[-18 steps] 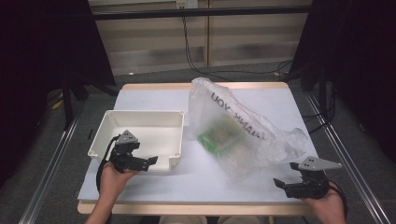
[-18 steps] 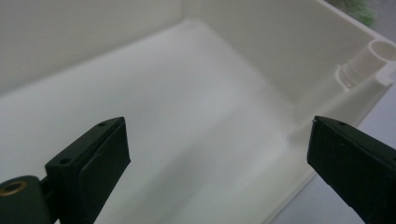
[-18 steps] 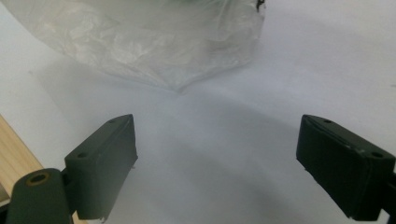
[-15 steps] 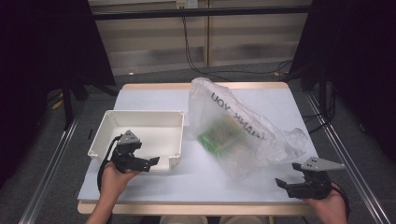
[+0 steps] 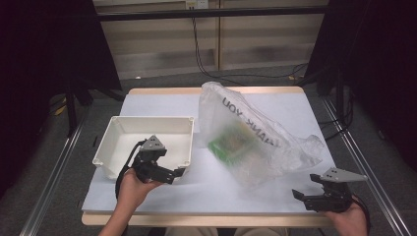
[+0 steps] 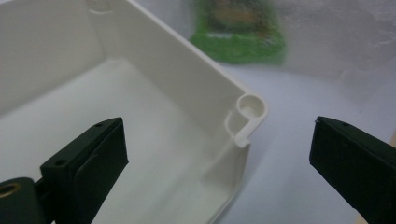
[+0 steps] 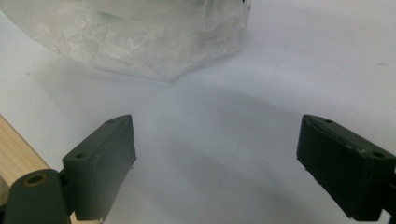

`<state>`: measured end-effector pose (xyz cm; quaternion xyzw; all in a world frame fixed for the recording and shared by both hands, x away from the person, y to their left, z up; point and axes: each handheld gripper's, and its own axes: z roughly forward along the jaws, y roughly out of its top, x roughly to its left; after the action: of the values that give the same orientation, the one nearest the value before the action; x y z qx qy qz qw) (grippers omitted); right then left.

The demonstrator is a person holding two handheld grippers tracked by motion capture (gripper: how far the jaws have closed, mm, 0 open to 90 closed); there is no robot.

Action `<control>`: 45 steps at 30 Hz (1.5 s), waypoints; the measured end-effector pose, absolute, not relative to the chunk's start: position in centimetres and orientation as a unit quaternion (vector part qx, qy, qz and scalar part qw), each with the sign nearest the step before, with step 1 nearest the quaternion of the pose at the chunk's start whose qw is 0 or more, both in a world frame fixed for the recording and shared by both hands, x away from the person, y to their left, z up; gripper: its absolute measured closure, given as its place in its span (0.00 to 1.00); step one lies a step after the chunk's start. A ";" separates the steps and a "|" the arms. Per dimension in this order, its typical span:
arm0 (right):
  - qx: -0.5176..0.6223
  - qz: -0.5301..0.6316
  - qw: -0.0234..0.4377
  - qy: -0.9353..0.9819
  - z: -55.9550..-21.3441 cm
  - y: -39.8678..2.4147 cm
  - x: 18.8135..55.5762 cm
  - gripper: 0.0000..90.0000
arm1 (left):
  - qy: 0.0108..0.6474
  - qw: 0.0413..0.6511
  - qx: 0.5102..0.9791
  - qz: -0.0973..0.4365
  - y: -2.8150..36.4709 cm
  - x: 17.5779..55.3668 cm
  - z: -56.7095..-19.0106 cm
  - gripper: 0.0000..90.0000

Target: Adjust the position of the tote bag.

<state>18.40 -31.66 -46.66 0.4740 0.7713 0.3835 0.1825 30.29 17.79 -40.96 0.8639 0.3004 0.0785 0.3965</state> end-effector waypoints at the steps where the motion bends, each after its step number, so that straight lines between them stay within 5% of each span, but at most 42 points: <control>1: 0.476 0.384 0.182 0.770 -46.6 -31.7 18.4 0.13 | 0.298 0.398 0.864 0.078 17.5 30.2 -40.9 0.05; 21: 0.482 0.391 0.180 0.763 -46.5 -31.6 18.5 0.12 | 0.227 0.414 0.880 0.047 11.8 28.5 -39.1 0.04; 45: 0.469 0.387 0.170 0.776 -46.8 -31.1 19.0 0.11 | 0.195 0.393 0.898 0.010 4.8 28.1 -42.0 0.11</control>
<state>18.97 -31.13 -46.81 0.4694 0.7755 0.3866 0.1696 28.11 4.82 -41.99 0.8984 0.1948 0.0105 0.3934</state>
